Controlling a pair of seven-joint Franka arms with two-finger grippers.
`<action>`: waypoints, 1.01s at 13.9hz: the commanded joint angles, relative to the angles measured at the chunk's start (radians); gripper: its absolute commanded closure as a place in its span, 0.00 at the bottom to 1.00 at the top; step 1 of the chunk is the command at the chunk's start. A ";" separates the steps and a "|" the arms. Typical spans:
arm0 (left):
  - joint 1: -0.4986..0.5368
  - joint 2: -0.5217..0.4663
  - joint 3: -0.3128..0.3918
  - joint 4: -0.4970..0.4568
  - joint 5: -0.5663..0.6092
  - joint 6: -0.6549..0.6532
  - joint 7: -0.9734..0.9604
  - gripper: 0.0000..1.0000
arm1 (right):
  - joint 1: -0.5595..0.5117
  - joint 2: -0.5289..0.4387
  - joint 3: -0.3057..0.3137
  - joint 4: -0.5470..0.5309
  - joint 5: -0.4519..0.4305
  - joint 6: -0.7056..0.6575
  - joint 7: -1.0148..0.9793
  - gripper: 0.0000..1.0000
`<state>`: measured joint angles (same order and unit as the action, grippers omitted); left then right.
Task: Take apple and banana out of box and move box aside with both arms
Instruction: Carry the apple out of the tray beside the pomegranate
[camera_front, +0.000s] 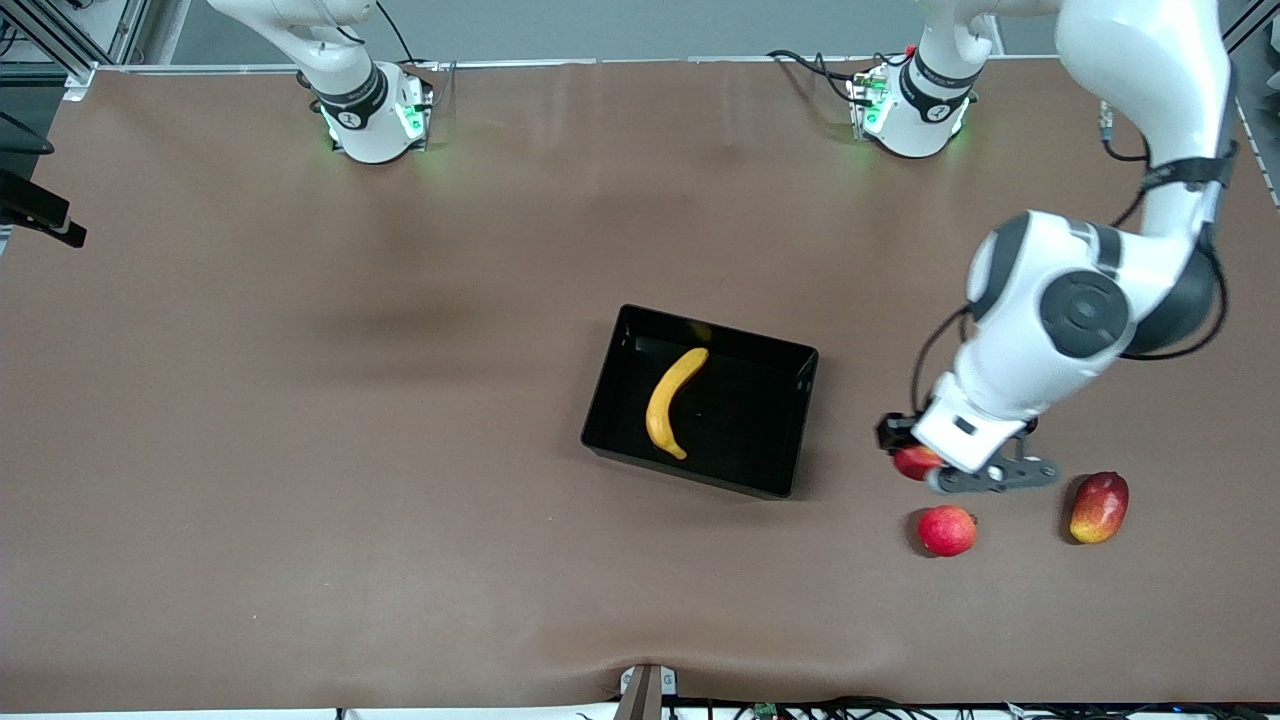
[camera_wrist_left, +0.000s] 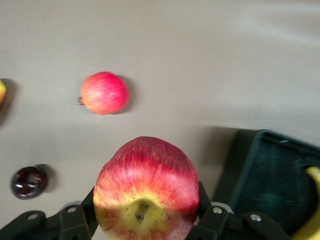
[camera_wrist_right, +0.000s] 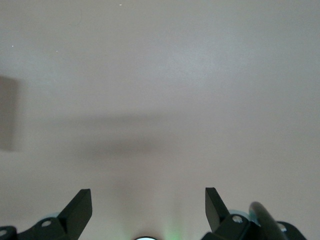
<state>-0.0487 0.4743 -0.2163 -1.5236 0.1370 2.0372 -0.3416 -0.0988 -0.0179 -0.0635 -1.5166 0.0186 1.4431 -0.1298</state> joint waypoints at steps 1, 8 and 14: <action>0.050 0.044 -0.009 -0.024 0.024 0.009 0.044 1.00 | -0.022 0.001 0.016 0.004 0.001 -0.006 0.001 0.00; 0.121 0.125 -0.011 -0.118 0.134 0.187 0.110 1.00 | -0.024 0.001 0.016 0.004 0.001 -0.006 0.001 0.00; 0.164 0.182 -0.009 -0.119 0.139 0.212 0.306 1.00 | -0.025 0.003 0.016 0.004 0.001 -0.006 0.001 0.00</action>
<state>0.0905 0.6564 -0.2159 -1.6393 0.2525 2.2406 -0.0878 -0.0989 -0.0176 -0.0647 -1.5167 0.0186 1.4428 -0.1298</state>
